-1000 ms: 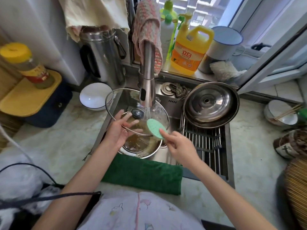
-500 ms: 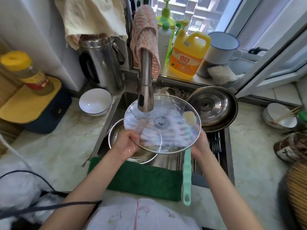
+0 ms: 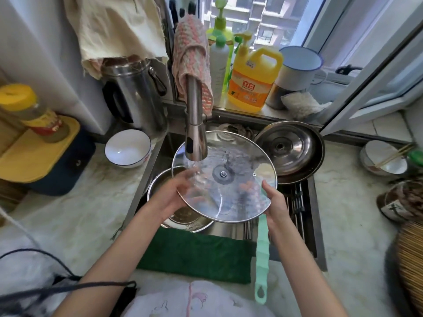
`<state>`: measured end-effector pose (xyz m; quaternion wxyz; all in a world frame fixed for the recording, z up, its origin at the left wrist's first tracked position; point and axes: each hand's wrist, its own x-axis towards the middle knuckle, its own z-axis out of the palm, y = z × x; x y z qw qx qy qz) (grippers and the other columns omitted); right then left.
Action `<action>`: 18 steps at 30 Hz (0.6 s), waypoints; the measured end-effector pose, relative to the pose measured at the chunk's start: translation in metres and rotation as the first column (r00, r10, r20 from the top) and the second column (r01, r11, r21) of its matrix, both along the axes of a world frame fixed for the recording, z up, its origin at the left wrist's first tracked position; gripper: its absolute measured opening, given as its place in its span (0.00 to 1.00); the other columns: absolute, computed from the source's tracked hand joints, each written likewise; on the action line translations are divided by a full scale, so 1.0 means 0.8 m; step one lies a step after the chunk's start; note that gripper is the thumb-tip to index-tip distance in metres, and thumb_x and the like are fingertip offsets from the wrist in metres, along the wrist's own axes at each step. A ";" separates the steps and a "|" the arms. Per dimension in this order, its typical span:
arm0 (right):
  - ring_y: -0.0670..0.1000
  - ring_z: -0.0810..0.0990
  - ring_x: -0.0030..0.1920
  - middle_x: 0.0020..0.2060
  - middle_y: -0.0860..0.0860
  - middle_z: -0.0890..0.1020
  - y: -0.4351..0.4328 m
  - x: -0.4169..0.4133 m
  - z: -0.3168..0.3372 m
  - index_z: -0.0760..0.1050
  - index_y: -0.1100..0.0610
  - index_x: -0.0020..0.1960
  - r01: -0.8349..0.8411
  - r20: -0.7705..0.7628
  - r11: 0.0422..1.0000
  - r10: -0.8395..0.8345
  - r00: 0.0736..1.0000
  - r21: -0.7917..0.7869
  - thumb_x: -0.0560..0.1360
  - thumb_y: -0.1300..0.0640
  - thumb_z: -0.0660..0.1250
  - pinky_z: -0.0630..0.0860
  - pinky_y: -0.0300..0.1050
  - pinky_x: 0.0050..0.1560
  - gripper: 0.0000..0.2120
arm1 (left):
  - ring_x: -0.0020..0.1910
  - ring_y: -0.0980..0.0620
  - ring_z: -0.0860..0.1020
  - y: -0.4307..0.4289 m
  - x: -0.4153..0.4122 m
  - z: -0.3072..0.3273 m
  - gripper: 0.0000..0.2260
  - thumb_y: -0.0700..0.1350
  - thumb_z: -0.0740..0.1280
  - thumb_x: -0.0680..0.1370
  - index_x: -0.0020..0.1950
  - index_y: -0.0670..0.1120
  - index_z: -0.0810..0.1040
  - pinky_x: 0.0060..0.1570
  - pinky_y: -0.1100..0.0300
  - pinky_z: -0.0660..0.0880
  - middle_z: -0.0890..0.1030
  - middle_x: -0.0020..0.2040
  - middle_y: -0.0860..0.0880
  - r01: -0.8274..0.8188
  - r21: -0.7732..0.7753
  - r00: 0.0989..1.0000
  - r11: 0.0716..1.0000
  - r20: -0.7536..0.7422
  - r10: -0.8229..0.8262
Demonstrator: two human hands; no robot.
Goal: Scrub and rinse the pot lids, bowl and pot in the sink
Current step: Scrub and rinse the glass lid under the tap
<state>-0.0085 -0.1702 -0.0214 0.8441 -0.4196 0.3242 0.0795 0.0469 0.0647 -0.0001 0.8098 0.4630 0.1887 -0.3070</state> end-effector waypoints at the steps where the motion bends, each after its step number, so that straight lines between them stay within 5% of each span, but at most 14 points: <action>1: 0.57 0.84 0.44 0.45 0.58 0.85 0.001 -0.002 -0.001 0.79 0.64 0.55 0.008 -0.002 0.998 -0.008 1.000 -0.058 0.77 0.53 0.60 0.80 0.51 0.49 0.17 | 0.34 0.54 0.81 -0.004 0.002 -0.002 0.10 0.36 0.56 0.78 0.54 0.42 0.75 0.34 0.57 0.79 0.82 0.44 0.45 -0.067 0.146 0.997 0.987 0.041 0.062; 2: 0.55 0.84 0.41 0.43 0.57 0.85 0.002 -0.004 -0.001 0.79 0.63 0.55 0.017 0.004 0.993 -0.016 1.000 -0.113 0.78 0.55 0.59 0.79 0.49 0.47 0.15 | 0.37 0.54 0.82 -0.006 0.005 -0.008 0.07 0.42 0.57 0.80 0.54 0.45 0.74 0.41 0.54 0.80 0.82 0.47 0.46 -0.132 0.347 0.986 0.928 0.145 0.086; 4: 0.48 0.82 0.30 0.34 0.54 0.84 0.004 -0.008 0.004 0.78 0.61 0.46 0.034 0.021 0.988 -0.031 0.999 -0.151 0.79 0.58 0.58 0.77 0.38 0.33 0.12 | 0.56 0.50 0.78 -0.007 0.010 -0.023 0.12 0.48 0.59 0.79 0.62 0.49 0.70 0.60 0.45 0.73 0.78 0.61 0.47 -0.198 0.781 0.914 0.592 0.366 -0.176; 6: 0.46 0.76 0.22 0.28 0.51 0.83 0.006 -0.011 0.010 0.75 0.59 0.40 0.057 -0.006 0.989 -0.058 0.998 -0.133 0.80 0.59 0.56 0.68 0.36 0.24 0.13 | 0.75 0.45 0.56 -0.014 0.009 -0.035 0.24 0.49 0.58 0.79 0.75 0.50 0.59 0.73 0.45 0.53 0.59 0.76 0.46 -0.161 0.980 0.759 0.115 0.197 -0.621; 7: 0.45 0.73 0.21 0.29 0.51 0.83 0.008 -0.012 0.014 0.74 0.58 0.39 0.068 -0.009 0.990 -0.070 0.998 -0.121 0.79 0.59 0.57 0.65 0.36 0.23 0.13 | 0.77 0.45 0.46 -0.023 0.006 -0.037 0.27 0.51 0.55 0.80 0.78 0.50 0.52 0.73 0.46 0.43 0.49 0.78 0.46 -0.157 0.987 0.662 -0.025 0.086 -0.745; 10: 0.42 0.66 0.18 0.33 0.57 0.84 0.007 -0.014 0.010 0.75 0.62 0.40 0.091 -0.005 0.994 -0.091 0.996 -0.059 0.78 0.59 0.58 0.61 0.32 0.17 0.12 | 0.76 0.47 0.36 -0.065 0.002 -0.042 0.28 0.59 0.47 0.81 0.77 0.55 0.40 0.68 0.43 0.31 0.37 0.76 0.52 -0.164 0.983 0.422 -0.082 -0.005 -0.907; 14: 0.41 0.60 0.15 0.34 0.60 0.83 0.010 -0.017 0.015 0.72 0.65 0.42 0.062 -0.006 0.998 -0.062 0.998 -0.019 0.79 0.61 0.54 0.56 0.31 0.13 0.12 | 0.76 0.53 0.38 -0.092 0.049 -0.053 0.25 0.56 0.46 0.82 0.77 0.56 0.40 0.74 0.47 0.39 0.37 0.77 0.54 -0.199 0.979 0.089 0.035 0.053 -0.995; 17: 0.42 0.61 0.15 0.34 0.60 0.84 0.000 -0.024 0.013 0.72 0.66 0.42 0.037 -0.014 0.997 -0.038 0.999 -0.061 0.79 0.61 0.53 0.56 0.31 0.14 0.13 | 0.76 0.53 0.38 -0.075 0.079 -0.059 0.26 0.56 0.44 0.82 0.78 0.51 0.39 0.72 0.50 0.60 0.36 0.77 0.51 -0.230 0.971 0.244 -0.057 0.001 -0.970; 18: 0.42 0.62 0.16 0.33 0.60 0.84 -0.005 -0.027 0.011 0.72 0.66 0.42 0.043 -0.025 0.996 -0.045 0.999 -0.073 0.79 0.61 0.53 0.57 0.31 0.14 0.13 | 0.76 0.53 0.38 -0.071 0.073 -0.062 0.27 0.57 0.43 0.82 0.78 0.50 0.39 0.72 0.49 0.60 0.36 0.77 0.49 -0.228 0.967 0.278 -0.111 -0.045 -0.960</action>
